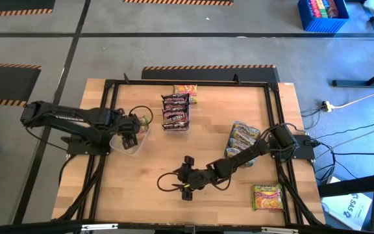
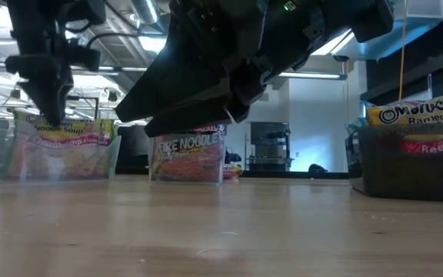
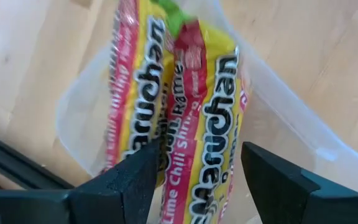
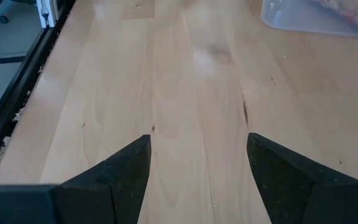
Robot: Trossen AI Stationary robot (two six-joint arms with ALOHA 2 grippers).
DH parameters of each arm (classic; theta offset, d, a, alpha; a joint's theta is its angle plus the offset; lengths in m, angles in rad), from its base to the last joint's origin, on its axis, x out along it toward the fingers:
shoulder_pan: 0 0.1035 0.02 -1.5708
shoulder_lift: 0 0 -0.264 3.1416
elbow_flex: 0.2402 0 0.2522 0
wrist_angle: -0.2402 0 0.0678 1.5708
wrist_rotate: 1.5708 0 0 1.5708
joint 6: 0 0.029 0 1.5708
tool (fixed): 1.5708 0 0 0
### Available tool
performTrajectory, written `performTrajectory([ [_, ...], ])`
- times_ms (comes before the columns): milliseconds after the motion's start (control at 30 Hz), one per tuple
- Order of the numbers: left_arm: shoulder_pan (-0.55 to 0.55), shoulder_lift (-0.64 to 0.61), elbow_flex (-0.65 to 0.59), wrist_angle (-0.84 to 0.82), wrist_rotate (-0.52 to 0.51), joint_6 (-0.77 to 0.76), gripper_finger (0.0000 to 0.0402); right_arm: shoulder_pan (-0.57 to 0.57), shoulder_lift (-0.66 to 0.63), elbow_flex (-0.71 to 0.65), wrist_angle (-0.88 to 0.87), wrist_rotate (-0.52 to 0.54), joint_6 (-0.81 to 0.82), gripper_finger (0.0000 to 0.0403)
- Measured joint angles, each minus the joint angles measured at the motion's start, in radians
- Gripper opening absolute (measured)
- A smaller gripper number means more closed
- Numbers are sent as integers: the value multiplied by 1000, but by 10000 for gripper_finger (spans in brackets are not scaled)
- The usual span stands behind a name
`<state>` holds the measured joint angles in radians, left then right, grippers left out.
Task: Sort Maruchan noodles
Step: Put the green noodle pack into the left transparent bin
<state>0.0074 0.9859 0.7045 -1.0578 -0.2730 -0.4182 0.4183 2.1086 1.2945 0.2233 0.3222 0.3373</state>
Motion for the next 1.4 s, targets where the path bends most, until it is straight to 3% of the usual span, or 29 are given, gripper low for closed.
performTrajectory([
  [433, -17, -1, 260, 13, -7, 36, 224, 0, 0, 0, -9, -1, -1, 248],
  [600, -73, 2, 249, 271, -89, 39, 224, 0, 0, 0, -14, 0, -27, 248],
  [733, -100, 51, 219, 515, -74, 83, 224, 0, -7, 0, -28, 36, -29, 248],
  [1100, -299, 230, 207, 800, -24, 115, 224, 110, -222, 0, -435, 199, -25, 248],
  [1400, -533, 349, 207, 886, -173, 80, 224, 144, -385, 0, -786, 204, 92, 248],
])
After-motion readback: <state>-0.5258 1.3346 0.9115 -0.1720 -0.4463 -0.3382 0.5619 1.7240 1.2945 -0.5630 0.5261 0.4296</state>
